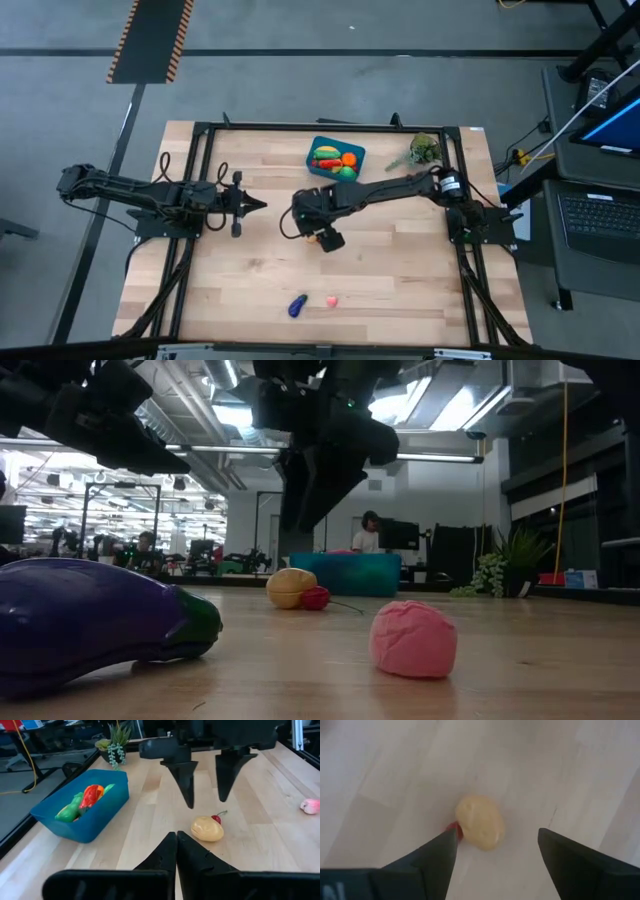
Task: Pick and placing Produce into tupperware
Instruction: Put the brown potato into the blue bin
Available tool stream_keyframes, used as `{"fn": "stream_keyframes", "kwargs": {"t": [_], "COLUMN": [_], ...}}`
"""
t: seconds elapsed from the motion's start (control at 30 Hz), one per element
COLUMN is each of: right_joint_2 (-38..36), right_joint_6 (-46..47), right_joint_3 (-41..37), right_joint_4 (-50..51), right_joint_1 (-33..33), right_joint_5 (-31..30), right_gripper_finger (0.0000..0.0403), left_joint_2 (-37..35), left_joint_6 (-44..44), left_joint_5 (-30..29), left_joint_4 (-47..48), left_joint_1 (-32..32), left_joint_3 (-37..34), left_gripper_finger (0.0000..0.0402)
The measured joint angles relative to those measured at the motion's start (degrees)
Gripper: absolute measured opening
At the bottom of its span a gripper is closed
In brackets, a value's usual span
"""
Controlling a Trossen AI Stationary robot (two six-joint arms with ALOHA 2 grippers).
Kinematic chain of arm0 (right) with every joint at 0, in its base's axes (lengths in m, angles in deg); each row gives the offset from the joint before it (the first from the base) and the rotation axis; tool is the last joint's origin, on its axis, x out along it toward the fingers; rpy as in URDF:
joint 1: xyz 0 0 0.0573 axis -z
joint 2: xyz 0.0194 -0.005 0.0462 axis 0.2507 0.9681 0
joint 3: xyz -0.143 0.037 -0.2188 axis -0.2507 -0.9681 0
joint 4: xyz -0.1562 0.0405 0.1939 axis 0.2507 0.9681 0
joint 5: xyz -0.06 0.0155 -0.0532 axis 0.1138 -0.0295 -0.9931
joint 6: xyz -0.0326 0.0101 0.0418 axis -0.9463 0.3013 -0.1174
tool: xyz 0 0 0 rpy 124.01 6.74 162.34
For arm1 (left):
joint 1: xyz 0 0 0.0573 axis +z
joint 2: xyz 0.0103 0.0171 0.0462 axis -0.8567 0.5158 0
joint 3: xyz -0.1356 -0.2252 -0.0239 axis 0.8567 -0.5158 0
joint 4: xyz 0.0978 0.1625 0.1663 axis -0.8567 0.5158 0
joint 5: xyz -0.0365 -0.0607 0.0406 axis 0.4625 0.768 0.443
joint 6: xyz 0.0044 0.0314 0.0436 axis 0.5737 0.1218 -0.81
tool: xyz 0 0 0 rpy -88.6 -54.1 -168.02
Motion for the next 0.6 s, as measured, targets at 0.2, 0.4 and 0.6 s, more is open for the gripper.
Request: {"fn": "stream_keyframes", "kwargs": {"t": [0.2, 0.4, 0.6], "right_joint_2": [0.7, 2.4, 3.8], "right_joint_6": [-0.2, -0.3, -0.3], "right_joint_3": [0.0, -0.1, -0.1], "right_joint_4": [-2.3, -2.8, -3.4], "right_joint_1": [-0.3, -0.2, -0.3], "right_joint_5": [0.0, 0.0, 0.0], "right_gripper_finger": [0.0277, 0.0277, 0.0277], "left_joint_2": [0.0, 0.0, 0.0], "left_joint_6": [0.0, 0.0, 0.0], "left_joint_5": [0.0, 0.0, 0.0], "left_joint_4": [0.0, 0.0, 0.1], "left_joint_1": [0.0, 0.0, 0.0], "left_joint_3": [0.0, 0.0, 0.0], "left_gripper_finger": [0.0014, 0.0005, 0.0007]}}
